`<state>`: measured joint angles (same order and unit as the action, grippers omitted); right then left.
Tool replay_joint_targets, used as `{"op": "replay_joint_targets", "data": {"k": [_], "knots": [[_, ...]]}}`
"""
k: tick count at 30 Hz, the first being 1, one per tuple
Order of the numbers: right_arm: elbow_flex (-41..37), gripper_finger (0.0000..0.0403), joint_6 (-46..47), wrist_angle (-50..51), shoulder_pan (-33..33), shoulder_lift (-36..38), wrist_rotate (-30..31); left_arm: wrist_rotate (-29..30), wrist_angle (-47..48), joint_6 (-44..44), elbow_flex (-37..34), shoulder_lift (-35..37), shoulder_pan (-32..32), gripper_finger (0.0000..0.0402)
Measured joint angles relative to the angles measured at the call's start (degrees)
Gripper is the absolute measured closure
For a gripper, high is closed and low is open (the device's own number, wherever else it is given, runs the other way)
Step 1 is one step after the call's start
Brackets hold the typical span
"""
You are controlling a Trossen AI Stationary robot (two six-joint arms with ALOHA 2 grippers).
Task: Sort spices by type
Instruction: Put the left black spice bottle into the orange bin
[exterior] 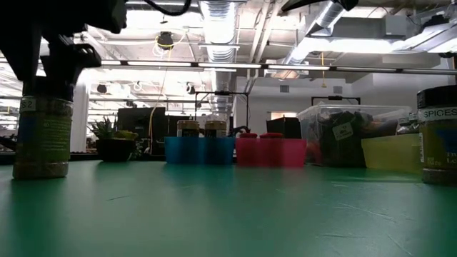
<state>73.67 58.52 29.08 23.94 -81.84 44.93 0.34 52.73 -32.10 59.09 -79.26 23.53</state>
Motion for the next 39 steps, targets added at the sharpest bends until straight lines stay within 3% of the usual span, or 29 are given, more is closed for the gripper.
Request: {"op": "replay_joint_targets", "data": {"k": [14,23,25,33,39], "knots": [[0.0,0.0094,-0.11,0.25,-0.1,0.0,0.0,2.13,-3.19,5.78,0.0,-9.59,-0.02,0.0118],[0.0,0.0094,-0.56,0.32,-0.1,0.0,-0.01,1.78,-3.24,8.7,-0.02,-11.79,-0.14,0.0207],[0.0,0.0094,-0.61,0.38,-0.02,0.0,0.0,1.08,-2.27,9.72,-0.02,-11.31,-0.22,0.0231],[0.0,0.0094,-1.18,0.48,0.03,0.0,-0.03,-6.0,4.21,9.4,0.81,-4.21,-2.08,0.0232],[0.0,0.0094,-1.16,0.53,0.03,0.0,-0.24,-9.08,8.23,-1.15,5.39,6.75,1.51,0.0228]]}}
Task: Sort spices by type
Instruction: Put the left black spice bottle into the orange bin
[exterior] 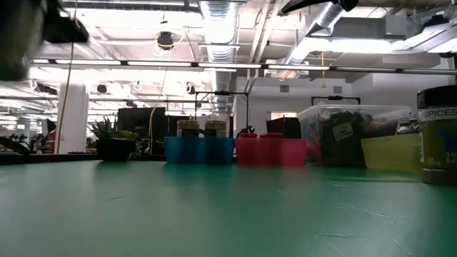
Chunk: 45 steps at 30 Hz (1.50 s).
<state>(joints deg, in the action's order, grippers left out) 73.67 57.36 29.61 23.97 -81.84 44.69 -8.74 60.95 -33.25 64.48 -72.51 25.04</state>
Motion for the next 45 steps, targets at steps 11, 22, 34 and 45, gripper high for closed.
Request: {"op": "replay_joint_targets", "data": {"k": [11,22,34,45], "knots": [[0.0,0.0094,0.01,0.87,0.0,0.0,-0.06,4.37,2.5,-24.16,0.16,8.17,20.0,0.0224],[0.0,0.0094,1.23,1.39,0.04,0.0,-1.02,7.31,1.42,-34.03,-0.8,-1.87,31.49,0.0222],[0.0,0.0094,2.32,1.62,1.23,0.0,-1.42,7.61,-1.2,-36.2,-0.8,-12.56,36.7,0.0222],[0.0,0.0094,4.52,1.99,2.88,0.0,-1.4,7.75,-1.99,-38.97,-0.8,-15.17,37.53,0.0203]]}}
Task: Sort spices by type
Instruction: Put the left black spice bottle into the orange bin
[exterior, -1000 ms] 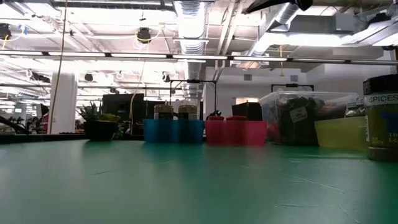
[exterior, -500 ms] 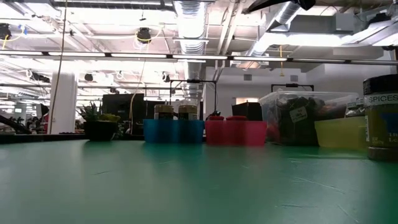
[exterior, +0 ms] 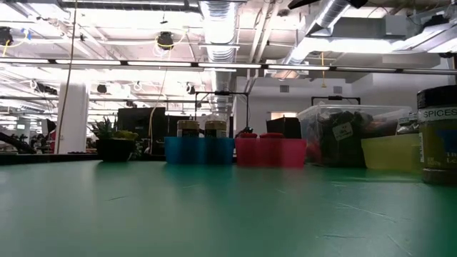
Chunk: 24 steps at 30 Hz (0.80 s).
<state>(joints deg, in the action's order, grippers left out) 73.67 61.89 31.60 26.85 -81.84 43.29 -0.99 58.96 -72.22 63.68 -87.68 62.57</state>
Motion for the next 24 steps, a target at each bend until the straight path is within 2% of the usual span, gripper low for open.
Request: {"op": "replay_joint_targets", "data": {"k": [10,19,24], "knots": [[-0.02,0.0094,0.68,0.17,0.13,0.0,0.03,-0.12,-0.13,1.0,0.0,0.0,0.0,0.0141],[-0.01,0.0094,0.68,0.17,0.04,0.0,0.32,-0.55,0.21,1.28,0.0,0.8,-0.05,0.0136],[-0.02,0.0094,0.63,0.15,-0.39,0.0,0.33,-5.7,2.79,5.21,0.0,1.88,-1.33,0.0141]]}}
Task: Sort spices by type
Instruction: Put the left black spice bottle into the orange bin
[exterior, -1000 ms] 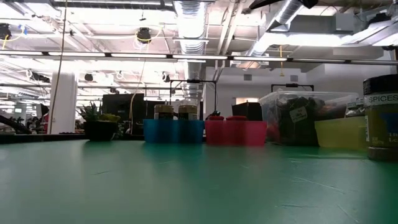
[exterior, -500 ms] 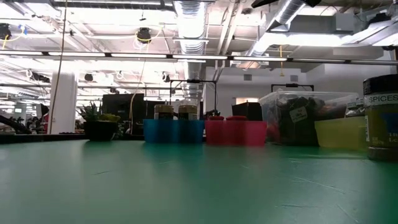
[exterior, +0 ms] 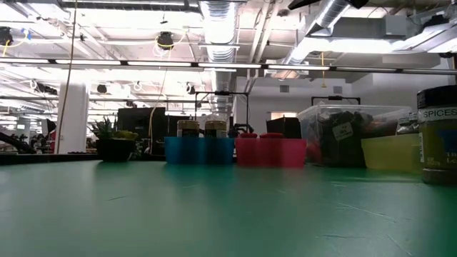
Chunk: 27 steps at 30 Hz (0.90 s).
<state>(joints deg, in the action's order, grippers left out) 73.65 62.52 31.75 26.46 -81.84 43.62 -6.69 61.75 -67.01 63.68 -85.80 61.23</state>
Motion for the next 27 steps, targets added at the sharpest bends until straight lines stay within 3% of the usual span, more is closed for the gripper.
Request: {"op": "replay_joint_targets", "data": {"k": [16,27], "knots": [[0.0,0.0094,-1.07,-0.74,-0.35,0.0,0.2,2.16,-0.73,15.91,-0.29,-4.34,-3.1,0.0145],[0.0,0.0094,-1.07,-0.72,-0.35,0.0,0.18,0.64,-10.45,15.31,-6.16,-3.6,-3.12,0.0145]]}}
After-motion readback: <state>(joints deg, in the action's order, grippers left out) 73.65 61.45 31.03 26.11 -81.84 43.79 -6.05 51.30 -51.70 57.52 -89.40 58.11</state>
